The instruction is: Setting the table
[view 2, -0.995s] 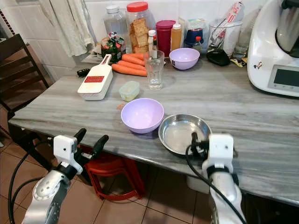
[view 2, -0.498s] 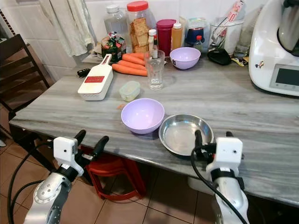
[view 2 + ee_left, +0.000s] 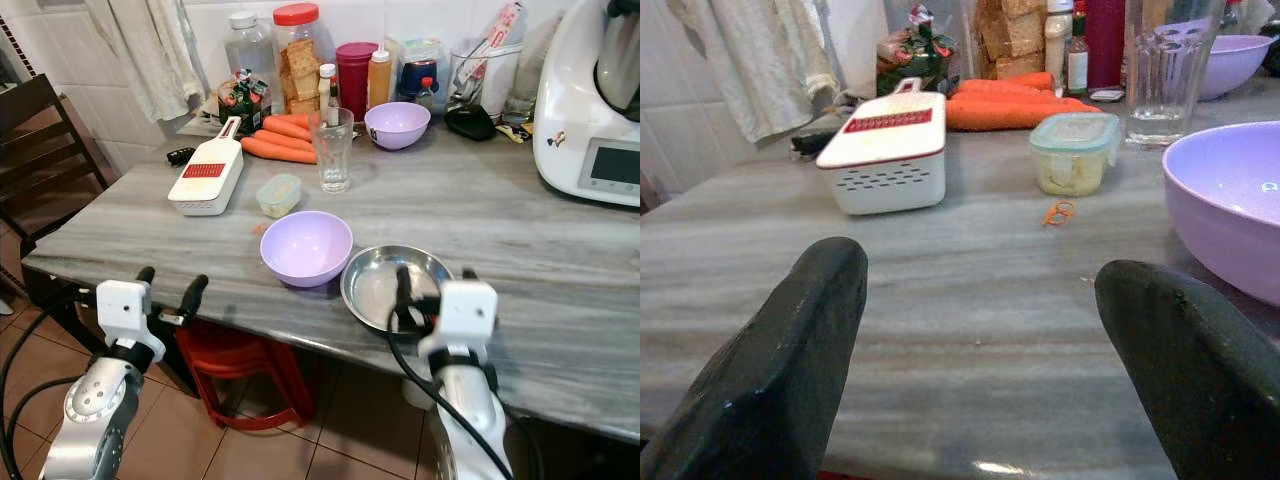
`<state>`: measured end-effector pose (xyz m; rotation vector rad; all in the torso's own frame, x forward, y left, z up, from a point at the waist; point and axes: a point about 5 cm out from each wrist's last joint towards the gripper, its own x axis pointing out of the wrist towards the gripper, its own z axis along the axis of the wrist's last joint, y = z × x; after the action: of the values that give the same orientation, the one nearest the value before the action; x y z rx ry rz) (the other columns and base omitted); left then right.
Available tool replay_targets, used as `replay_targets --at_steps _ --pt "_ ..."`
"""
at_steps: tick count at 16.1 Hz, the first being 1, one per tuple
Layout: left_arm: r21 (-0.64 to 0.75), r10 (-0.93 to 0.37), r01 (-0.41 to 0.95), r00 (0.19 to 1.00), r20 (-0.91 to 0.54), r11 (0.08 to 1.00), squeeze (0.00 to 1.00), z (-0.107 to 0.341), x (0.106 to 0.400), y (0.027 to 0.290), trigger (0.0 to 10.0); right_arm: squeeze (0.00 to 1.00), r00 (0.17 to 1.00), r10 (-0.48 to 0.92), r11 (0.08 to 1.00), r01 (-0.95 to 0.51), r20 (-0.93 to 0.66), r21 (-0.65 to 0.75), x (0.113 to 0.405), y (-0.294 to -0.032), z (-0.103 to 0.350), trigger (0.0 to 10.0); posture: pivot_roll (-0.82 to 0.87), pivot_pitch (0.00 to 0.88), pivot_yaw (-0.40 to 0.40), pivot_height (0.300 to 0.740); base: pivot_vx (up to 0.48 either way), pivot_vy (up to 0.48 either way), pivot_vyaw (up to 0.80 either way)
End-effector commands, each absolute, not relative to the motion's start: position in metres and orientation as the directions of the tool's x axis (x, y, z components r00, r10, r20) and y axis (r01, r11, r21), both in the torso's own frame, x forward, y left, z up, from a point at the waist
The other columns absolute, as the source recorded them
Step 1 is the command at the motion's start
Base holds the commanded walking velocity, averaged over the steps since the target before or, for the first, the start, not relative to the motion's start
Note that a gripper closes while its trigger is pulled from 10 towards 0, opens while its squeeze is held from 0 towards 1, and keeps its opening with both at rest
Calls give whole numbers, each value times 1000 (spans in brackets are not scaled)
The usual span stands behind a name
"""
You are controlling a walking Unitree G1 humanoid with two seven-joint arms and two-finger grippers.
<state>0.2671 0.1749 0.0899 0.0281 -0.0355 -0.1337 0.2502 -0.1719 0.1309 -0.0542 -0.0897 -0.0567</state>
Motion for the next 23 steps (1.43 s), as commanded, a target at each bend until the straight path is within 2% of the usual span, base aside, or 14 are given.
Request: replay_targets --at_steps 1,3,8,10,16,23 --pt "52 -120 118 993 25 992 0 89 270 175 10000 0 996 -67 996 69 52 -55 253 -177 123 10000 -70 0 116 740 0 0 -800" --pt "54 -101 99 994 44 994 0 95 273 176 10000 0 995 -68 996 72 76 -56 257 -179 128 10000 -66 0 113 740 0 0 -800" --pt "63 -69 65 996 57 996 0 101 275 171 10000 0 995 -72 997 73 75 -11 262 -174 133 10000 -57 0 109 740 0 0 0" --pt "60 -69 65 996 63 996 0 103 276 171 10000 0 995 1 999 4 104 -47 259 -165 134 10000 -64 0 102 740 -242 0 0" --pt "47 -59 56 997 58 997 0 103 278 168 10000 0 994 18 1000 -17 106 -9 263 -167 139 10000 -58 0 92 740 -278 0 0" --pt "50 -70 66 995 69 997 0 107 284 167 10000 0 997 -46 999 46 66 -1 266 -170 131 10000 -60 0 109 740 -305 0 0"
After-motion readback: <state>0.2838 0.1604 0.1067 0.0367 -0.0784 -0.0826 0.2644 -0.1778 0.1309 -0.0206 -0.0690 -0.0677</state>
